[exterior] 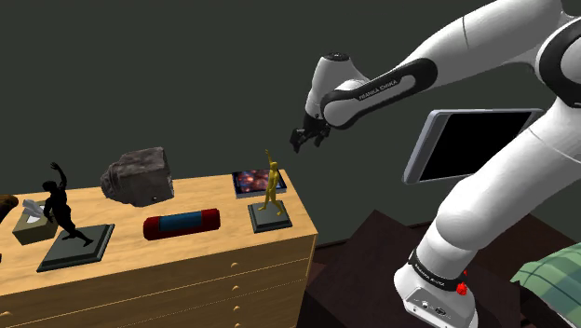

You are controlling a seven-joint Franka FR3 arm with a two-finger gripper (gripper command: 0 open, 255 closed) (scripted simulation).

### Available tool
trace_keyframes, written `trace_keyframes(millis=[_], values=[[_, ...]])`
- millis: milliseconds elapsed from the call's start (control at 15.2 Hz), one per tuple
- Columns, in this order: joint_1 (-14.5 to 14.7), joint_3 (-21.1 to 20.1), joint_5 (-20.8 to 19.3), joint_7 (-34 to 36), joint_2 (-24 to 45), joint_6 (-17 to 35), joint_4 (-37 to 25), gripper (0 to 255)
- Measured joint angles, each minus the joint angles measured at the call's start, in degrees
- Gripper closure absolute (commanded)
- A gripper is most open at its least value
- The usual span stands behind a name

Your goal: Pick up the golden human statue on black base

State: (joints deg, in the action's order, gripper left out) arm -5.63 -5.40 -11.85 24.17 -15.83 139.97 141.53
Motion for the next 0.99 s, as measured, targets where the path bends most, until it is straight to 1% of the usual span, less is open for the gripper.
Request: trace_keyframes(millis=[198, 330, 462, 660, 858, 990], values=[[-1.12, -0.99, -3.0, 3.94, 6.51, 4.68, -2.1, 0], [-1.87, -1.39, -5.8, 7.08, 11.19, 8.13, -3.43, 0], [-2.32, -1.45, -8.74, 10.23, 15.74, 10.46, -5.72, 0], [-2.28, -0.85, -13.38, 15.1, 23.02, 13.24, -10.29, 0], [-1.29, 0.81, -17.9, 19.89, 30.75, 15.86, -15.47, 0], [-0.57, 2.09, -19.95, 22.2, 34.77, 17.29, -18.31, 0]])
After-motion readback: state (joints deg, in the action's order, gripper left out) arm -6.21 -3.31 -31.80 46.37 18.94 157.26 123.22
